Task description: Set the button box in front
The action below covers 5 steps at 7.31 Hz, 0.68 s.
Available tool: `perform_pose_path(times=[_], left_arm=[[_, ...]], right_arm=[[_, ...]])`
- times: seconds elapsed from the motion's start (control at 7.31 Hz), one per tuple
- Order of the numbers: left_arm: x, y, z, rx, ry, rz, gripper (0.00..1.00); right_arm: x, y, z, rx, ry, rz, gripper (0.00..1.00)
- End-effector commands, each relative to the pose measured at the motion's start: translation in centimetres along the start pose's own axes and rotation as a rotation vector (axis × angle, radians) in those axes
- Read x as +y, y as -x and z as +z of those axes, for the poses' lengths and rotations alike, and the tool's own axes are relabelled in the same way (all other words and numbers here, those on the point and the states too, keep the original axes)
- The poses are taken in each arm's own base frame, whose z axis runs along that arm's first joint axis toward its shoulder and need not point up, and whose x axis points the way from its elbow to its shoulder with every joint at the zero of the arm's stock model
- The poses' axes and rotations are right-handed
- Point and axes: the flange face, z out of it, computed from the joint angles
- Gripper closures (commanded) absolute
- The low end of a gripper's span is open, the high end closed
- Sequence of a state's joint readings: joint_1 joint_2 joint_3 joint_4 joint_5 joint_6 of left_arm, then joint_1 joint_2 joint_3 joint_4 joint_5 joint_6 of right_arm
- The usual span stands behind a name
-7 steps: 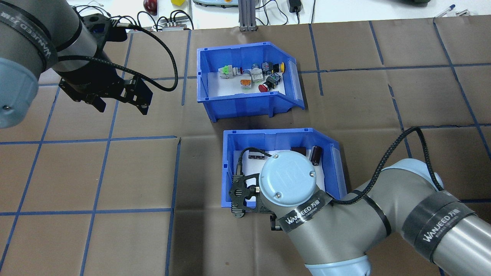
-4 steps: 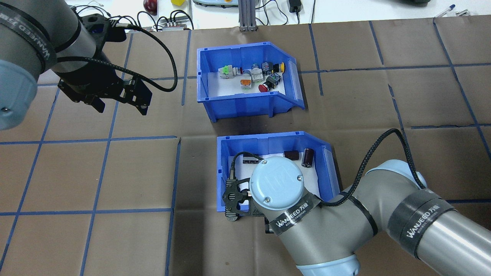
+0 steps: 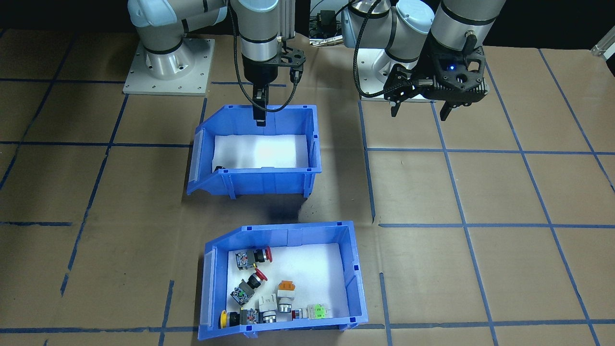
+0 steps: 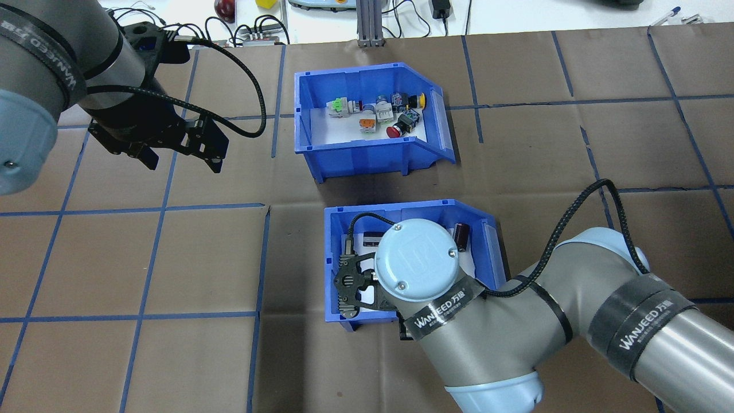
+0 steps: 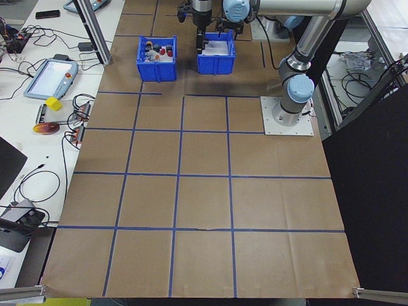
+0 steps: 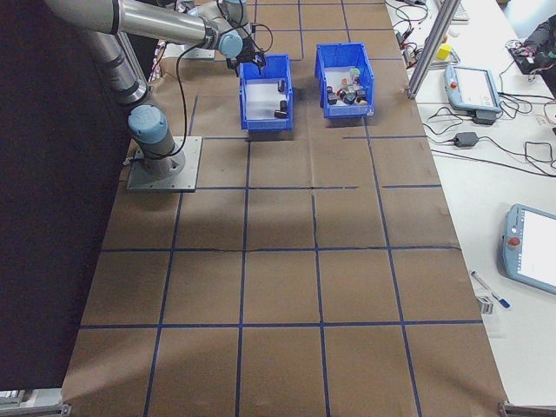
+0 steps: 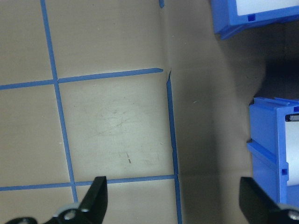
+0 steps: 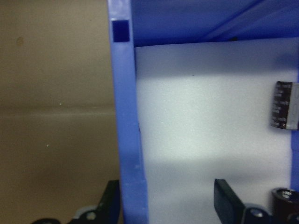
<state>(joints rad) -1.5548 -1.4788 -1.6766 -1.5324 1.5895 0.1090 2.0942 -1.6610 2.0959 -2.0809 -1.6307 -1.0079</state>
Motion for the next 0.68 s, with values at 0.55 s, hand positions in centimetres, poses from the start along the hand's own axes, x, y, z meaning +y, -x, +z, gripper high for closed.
perform_pose_path(times=[0.55], left_arm=[[0.0,0.0,0.0,0.0,0.0,-0.001,0.01]], right_arm=[[15.3,-15.0,-8.1,0.087,-0.007,0.496,0.0]])
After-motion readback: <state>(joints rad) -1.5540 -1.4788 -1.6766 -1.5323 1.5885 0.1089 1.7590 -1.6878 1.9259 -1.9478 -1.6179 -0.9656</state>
